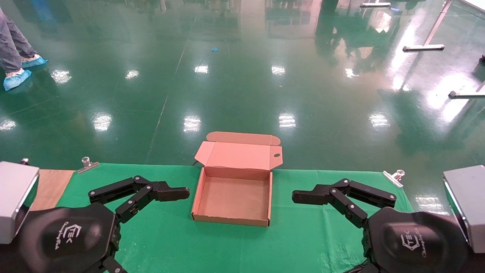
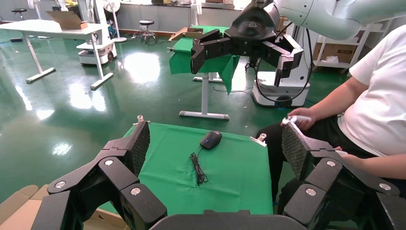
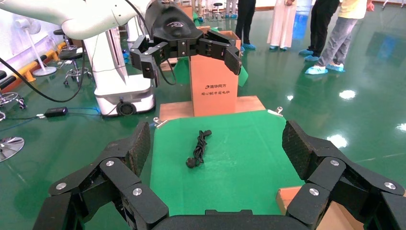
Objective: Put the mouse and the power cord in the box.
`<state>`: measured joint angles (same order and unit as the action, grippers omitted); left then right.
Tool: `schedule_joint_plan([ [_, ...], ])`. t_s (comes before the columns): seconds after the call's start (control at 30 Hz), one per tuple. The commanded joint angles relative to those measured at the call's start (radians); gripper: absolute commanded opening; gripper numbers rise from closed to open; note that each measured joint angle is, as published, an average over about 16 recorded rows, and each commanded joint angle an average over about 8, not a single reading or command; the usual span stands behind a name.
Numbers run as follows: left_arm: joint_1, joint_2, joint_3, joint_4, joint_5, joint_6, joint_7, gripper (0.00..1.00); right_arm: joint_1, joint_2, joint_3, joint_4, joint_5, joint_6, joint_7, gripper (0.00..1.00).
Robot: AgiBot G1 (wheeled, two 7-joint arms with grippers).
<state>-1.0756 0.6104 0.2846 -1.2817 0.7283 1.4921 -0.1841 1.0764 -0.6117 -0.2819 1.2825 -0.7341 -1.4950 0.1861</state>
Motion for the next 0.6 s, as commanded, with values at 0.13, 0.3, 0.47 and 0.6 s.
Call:
schedule_joint_plan([
  [0.13,0.000,0.000,0.000,0.000,0.000,0.000,0.000,1.00,0.000,0.000,0.000,0.000,0.000,0.000,0.000,1.00],
  [0.3,0.000,0.000,0.000,0.000,0.000,0.000,0.000,1.00,0.000,0.000,0.000,0.000,0.000,0.000,0.000,1.00],
  [0.47,0.000,0.000,0.000,0.000,0.000,0.000,0.000,1.00,0.000,0.000,0.000,0.000,0.000,0.000,0.000,1.00],
  [0.6,0.000,0.000,0.000,0.000,0.000,0.000,0.000,1.00,0.000,0.000,0.000,0.000,0.000,0.000,0.000,1.00],
])
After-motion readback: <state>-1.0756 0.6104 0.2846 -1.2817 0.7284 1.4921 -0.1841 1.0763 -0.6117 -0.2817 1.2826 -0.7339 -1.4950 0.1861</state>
